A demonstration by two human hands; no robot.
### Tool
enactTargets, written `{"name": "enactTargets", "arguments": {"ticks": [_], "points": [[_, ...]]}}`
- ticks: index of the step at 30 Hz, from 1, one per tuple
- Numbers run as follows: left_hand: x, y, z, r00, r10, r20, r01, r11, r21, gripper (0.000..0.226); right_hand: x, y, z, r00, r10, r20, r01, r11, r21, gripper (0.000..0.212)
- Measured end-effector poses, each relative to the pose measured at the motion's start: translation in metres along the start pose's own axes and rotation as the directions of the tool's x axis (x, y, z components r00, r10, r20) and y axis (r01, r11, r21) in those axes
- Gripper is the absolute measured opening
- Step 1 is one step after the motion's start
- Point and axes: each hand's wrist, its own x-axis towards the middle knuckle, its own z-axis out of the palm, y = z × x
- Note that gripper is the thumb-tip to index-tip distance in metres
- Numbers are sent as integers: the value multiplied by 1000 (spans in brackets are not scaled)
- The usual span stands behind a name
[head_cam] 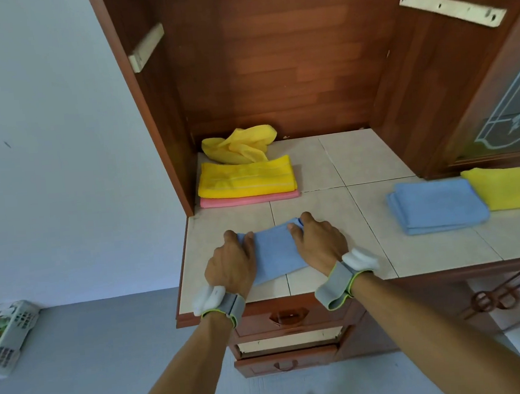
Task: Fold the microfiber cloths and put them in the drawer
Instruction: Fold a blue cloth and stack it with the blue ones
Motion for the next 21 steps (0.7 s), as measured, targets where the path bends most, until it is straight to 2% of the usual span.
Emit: {"name": "enactTargets", "arguments": {"ticks": [4, 8, 13, 15, 18, 21], "points": [[3, 8, 5, 998, -62, 21, 59, 989, 136, 39, 4, -3, 7, 999, 22, -35, -24, 997, -67, 44], [1, 3, 8, 999, 20, -26, -15, 985, 171, 39, 7, -4, 11, 997, 52, -55, -60, 988, -141, 51], [8, 5, 18, 995, 100, 5, -99, 974, 206, 38, 12, 0, 14, 997, 69, -35, -74, 986, -147, 53], [15, 13, 19, 991, 132, 19, -133, 984, 122, 34, 15, 4, 6, 998, 61, -15, -62, 995, -76, 48], [25, 42, 15, 981, 191, 41, -181, 968, -173, 29, 24, 22, -23, 995, 99, 2, -98, 983, 153, 39], [34, 87, 13, 965, 258, 47, -216, 883, -416, 26, 35, 54, -60, 983, 138, -120, -106, 965, 240, 33]]}}
